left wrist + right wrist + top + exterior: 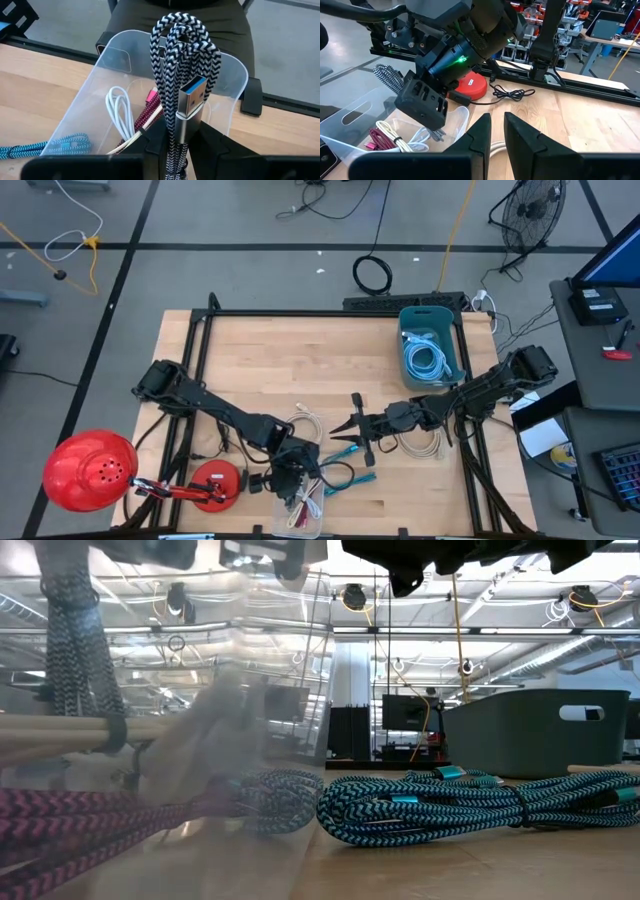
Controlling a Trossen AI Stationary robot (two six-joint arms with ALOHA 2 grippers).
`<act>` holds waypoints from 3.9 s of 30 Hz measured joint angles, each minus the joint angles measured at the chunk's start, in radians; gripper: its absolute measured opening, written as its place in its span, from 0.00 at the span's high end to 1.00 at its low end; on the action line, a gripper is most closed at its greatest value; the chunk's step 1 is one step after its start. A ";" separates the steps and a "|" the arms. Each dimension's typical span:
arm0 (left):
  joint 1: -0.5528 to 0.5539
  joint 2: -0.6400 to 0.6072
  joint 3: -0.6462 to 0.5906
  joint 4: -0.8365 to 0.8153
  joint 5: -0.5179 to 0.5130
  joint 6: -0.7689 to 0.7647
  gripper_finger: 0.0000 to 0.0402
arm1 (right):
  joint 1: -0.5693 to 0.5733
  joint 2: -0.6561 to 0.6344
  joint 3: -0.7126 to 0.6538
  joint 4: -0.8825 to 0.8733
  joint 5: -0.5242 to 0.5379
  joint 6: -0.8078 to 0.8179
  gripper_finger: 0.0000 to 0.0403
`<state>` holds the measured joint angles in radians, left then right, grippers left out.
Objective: Pick & Place USB Port
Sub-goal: Put the black charger cable into the transparent bin, then adjust the white charger cable in the transparent bin
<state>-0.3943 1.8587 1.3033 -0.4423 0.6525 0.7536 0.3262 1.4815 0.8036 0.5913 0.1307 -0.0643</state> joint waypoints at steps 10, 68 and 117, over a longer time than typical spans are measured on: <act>-0.004 0.000 0.000 0.008 -0.042 -0.064 0.82 | 0.000 0.000 0.000 -0.004 0.000 0.000 0.89; -0.019 -0.151 0.000 -0.028 -0.516 -0.636 0.93 | -0.012 0.000 0.000 -0.043 0.000 0.026 0.89; -0.087 0.047 -0.033 -0.009 -0.443 -0.706 0.94 | -0.011 0.000 0.000 -0.039 0.000 0.038 0.89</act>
<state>-0.4816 1.9053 1.2705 -0.4515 0.2100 0.0474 0.3153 1.4811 0.8036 0.5526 0.1307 -0.0262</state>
